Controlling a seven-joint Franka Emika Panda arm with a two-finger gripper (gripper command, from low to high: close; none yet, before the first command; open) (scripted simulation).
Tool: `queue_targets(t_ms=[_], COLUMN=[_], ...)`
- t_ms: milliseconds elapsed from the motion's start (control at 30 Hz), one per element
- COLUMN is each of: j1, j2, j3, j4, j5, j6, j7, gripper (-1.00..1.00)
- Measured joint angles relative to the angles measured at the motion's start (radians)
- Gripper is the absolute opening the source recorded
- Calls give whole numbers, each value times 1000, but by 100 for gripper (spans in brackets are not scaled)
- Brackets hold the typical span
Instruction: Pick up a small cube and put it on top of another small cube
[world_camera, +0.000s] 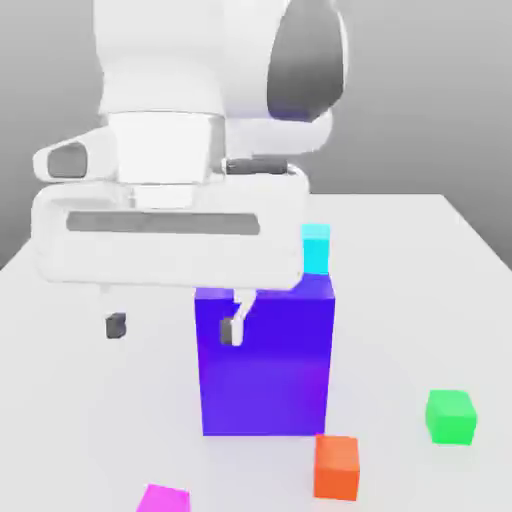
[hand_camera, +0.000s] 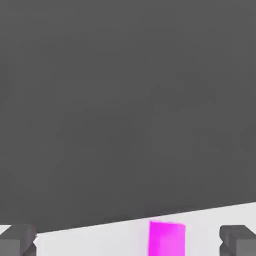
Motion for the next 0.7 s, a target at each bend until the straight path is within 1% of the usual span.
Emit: queue_targets(t_ms=[233,400,433,633,700], j1=[-25,-49,-52,-54,-49], j2=[253,434,457,469,432], j3=[-12,9,14,16,10], j4=[1,31,36,38,30], j5=[13,38,42,43,36], j6=[77,196,214,222,194], j7=[-8,-25,-28,-29,-24], gripper=[0,0,-100,-100,-100])
